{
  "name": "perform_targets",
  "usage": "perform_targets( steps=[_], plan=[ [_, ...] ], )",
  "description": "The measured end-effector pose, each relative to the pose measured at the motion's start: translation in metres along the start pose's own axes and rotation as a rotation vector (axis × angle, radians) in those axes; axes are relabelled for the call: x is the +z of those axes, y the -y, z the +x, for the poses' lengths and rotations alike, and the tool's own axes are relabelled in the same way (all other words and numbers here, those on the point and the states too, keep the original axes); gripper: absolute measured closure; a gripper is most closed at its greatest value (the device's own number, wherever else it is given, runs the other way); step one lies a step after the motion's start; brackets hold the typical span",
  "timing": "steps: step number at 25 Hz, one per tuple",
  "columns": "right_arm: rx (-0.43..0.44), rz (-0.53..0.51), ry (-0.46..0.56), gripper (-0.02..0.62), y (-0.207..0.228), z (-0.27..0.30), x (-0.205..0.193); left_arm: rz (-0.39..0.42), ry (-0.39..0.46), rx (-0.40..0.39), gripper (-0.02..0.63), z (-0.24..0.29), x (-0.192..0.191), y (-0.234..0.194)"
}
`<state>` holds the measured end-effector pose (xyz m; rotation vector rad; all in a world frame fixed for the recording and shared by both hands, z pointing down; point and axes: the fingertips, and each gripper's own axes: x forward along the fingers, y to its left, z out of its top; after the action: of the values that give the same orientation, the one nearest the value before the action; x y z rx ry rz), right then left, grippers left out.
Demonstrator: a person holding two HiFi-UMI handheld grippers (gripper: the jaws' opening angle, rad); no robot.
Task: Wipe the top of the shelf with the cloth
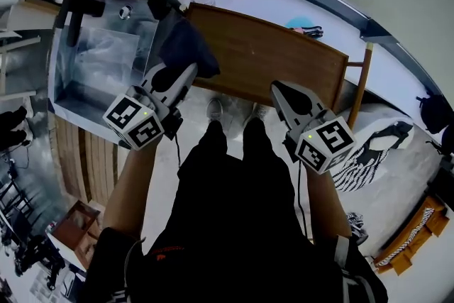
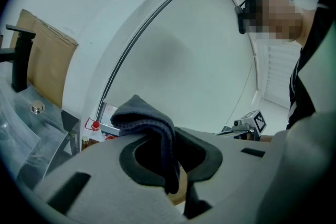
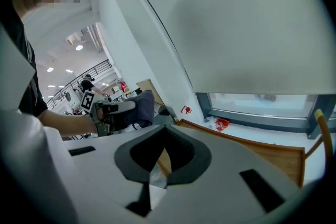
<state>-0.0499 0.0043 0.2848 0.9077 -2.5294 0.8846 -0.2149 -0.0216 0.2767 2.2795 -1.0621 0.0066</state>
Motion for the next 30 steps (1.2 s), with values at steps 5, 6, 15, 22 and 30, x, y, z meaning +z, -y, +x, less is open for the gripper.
perform_targets(
  steps=[5, 6, 15, 22, 30],
  plan=[
    [0.031, 0.018, -0.036, 0.591, 0.023, 0.003, -0.008, -0.003, -0.026, 0.046, 0.552, 0.023, -0.012, -0.015],
    [0.036, 0.020, -0.041, 0.591, 0.028, 0.005, -0.008, -0.001, -0.032, 0.055, 0.552, 0.027, -0.014, -0.019],
    [0.068, 0.036, -0.109, 0.591, 0.061, 0.021, -0.020, 0.004, -0.078, 0.125, 0.552, 0.060, -0.030, -0.067],
    [0.065, 0.035, -0.165, 0.591, 0.077, 0.038, -0.034, 0.023, -0.117, 0.167, 0.552, 0.077, -0.046, -0.115],
    [0.066, 0.060, -0.215, 0.591, 0.080, 0.056, -0.057, 0.157, -0.246, 0.244, 0.552, 0.097, -0.066, -0.157]
  ],
)
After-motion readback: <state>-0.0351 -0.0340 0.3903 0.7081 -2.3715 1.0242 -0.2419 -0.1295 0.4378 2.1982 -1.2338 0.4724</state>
